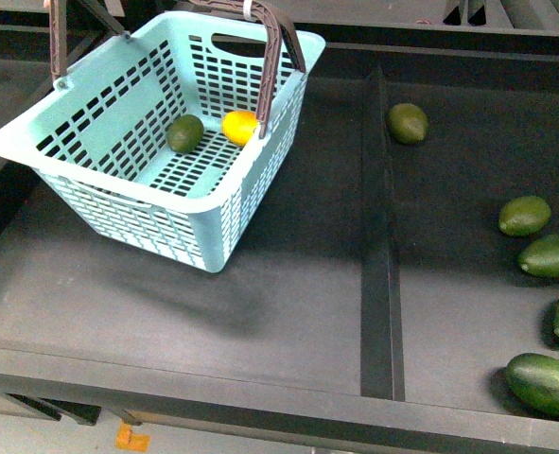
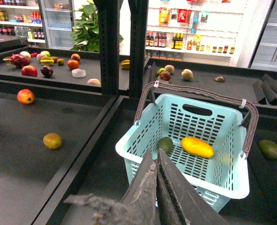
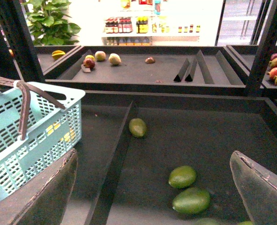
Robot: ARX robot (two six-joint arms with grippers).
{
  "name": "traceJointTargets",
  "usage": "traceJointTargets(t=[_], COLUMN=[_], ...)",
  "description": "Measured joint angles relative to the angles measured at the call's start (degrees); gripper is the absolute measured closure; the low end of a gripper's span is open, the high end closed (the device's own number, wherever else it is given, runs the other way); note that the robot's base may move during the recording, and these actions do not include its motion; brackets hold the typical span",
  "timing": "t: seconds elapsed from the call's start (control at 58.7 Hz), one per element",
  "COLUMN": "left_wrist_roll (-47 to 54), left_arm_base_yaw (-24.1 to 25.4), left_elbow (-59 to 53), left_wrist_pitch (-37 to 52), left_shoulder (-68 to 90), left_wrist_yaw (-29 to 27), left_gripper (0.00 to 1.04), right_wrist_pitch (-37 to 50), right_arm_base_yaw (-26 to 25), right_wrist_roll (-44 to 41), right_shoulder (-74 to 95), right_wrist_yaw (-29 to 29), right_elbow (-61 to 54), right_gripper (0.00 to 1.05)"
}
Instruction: Pick mango and avocado into basket
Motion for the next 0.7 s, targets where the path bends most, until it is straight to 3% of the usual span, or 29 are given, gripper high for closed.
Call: traceJointTargets(t=[0.221,0.46,0.63,0.664,0.698], left_wrist_roll=[0.0,0.0,0.0,0.1,0.0], left_arm_base_yaw=[0.0,0.0,0.0,0.0,0.0], left_elbow=[0.0,0.0,0.0,0.0,0.0], left_wrist_pitch=[0.0,0.0,0.0,0.0,0.0], left_shoulder=[0.0,0.0,0.0,0.0,0.0], left_wrist_yaw=[0.0,0.0,0.0,0.0,0.0], left_gripper=[1.02,0.52,0.11,0.07,0.09], right_wrist_pitch=[0.0,0.0,0.0,0.0,0.0], right_arm_base_yaw=[0.0,0.0,0.0,0.0,0.0], right_wrist_roll=[0.0,0.0,0.0,0.0,0.0], right_shoulder=[0.0,0.0,0.0,0.0,0.0], right_wrist_yaw=[0.0,0.0,0.0,0.0,0.0], right_elbow=[0.0,0.0,0.0,0.0,0.0], right_gripper=[0.09,0.09,0.09,0.09,0.09])
